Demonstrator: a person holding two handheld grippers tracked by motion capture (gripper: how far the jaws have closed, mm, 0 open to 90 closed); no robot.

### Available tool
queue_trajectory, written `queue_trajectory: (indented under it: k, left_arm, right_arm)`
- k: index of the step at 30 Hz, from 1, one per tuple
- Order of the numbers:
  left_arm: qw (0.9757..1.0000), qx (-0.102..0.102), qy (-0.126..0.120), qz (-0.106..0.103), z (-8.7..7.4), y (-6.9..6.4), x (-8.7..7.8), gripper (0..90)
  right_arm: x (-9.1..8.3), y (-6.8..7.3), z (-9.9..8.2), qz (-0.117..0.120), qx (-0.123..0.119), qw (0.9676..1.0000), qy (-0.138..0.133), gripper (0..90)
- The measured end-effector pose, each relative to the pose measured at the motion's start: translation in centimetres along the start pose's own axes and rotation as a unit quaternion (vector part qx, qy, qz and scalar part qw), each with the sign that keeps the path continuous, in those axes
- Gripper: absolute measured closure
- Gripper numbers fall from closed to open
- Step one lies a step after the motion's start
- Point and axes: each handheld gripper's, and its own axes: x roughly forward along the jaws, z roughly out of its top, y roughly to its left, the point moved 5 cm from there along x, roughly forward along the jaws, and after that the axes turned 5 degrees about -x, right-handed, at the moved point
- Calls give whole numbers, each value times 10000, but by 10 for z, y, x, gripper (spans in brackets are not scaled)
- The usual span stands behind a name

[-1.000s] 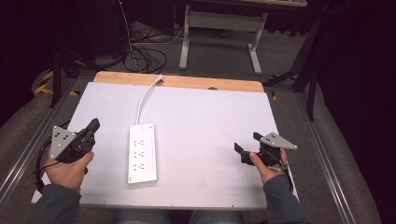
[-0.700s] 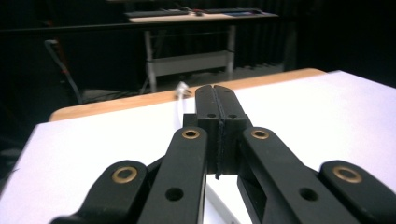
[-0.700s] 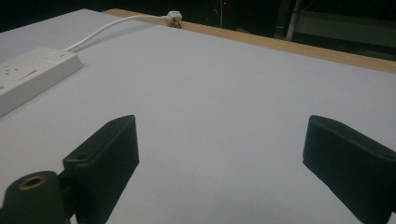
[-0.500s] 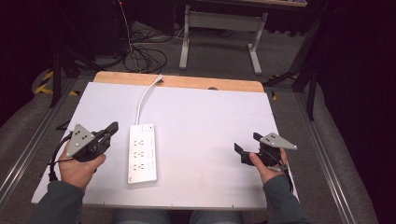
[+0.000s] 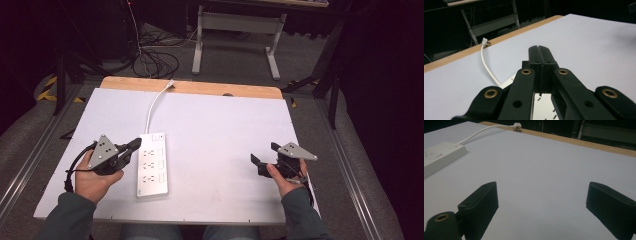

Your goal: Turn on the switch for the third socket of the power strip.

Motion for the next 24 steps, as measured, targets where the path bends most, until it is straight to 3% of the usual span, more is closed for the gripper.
queue_trajectory:
  k: [14, 24]
  left_arm:
    - [9976, 321, 460, -409, -11, -11, 10, 900]
    - [9952, 462, 679, -524, -15, -15, 13, 900]
  right_arm:
    - [1, 1, 1, 35, -95, 9999, -3, 117]
    - [1, 2, 2, 63, -94, 9999, -24, 119]
